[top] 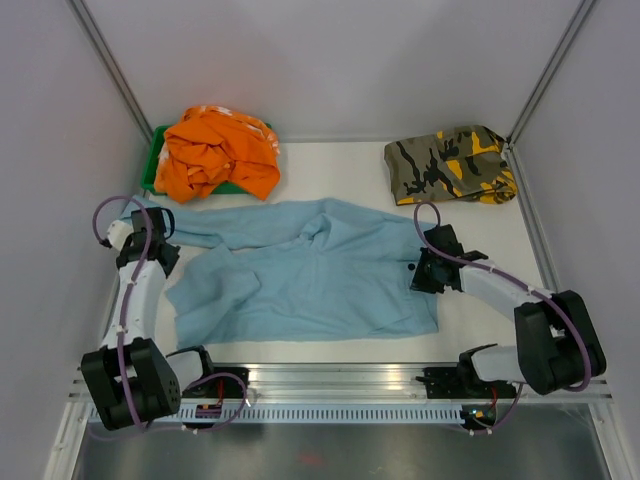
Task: Fold and stack the trousers
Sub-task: Flatten the trousers out
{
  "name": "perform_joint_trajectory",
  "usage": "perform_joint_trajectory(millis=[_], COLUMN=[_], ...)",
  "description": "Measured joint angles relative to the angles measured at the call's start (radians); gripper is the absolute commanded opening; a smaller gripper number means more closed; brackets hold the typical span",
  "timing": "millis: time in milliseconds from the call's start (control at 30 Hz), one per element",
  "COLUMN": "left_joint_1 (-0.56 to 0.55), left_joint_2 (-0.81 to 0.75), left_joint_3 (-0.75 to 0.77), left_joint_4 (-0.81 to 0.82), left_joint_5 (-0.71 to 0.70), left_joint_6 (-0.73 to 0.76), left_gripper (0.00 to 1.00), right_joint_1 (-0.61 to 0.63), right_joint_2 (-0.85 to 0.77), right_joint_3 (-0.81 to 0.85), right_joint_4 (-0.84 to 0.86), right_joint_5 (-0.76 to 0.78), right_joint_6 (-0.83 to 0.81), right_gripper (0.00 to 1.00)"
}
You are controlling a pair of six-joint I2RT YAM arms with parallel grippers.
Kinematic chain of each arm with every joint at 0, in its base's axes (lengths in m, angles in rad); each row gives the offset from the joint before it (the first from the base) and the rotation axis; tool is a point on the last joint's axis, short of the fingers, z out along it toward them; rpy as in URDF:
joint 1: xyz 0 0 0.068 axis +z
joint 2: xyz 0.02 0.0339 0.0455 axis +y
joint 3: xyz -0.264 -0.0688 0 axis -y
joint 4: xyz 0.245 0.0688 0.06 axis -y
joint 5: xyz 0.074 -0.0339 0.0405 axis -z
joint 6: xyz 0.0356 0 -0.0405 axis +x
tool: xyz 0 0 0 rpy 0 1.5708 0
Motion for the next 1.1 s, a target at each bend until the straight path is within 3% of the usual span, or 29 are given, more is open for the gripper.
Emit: perform_joint_trajectory(millis=[167, 267, 367, 400, 500, 767, 1100], left_joint_1=[0.032, 0.089, 0.124, 0.126, 0.125, 0.123, 0.063], left_joint_2=[-0.058, -0.061, -0.062, -0.062, -0.045, 0.222, 0.320], left_joint_3=[0.082, 0.058, 0.005, -0.011, -0.034, 0.029, 0.014], left_joint_4=[-0.079, -0.069, 0.006, 0.041, 0.168, 0.375, 0.416], left_joint_5=[-0.111, -0.090, 0.015, 0.069, 0.279, 0.670, 0.815], left_joint_6=[-0.039, -0.029, 0.042, 0.077, 0.196, 0.341, 0.406], left_gripper=[0.02, 0.02, 0.22, 0.37, 0.66, 0.66, 0.61], right_joint_1=[-0.001, 0.002, 0.011, 0.010, -0.023, -0.156, -0.222], right_joint_2=[0.076, 0.092, 0.082, 0.077, 0.048, 0.029, 0.035], right_joint_3=[0.042, 0.064, 0.065, 0.064, 0.053, 0.044, 0.060], right_joint_4=[0.017, 0.012, -0.001, -0.012, -0.049, -0.084, -0.117], right_joint_5=[0.033, 0.054, 0.109, 0.131, 0.180, 0.168, 0.169], right_joint_6=[0.023, 0.032, 0.053, 0.056, 0.068, 0.077, 0.045], right_gripper=[0.00, 0.00, 0.00, 0.00, 0.00, 0.00, 0.00])
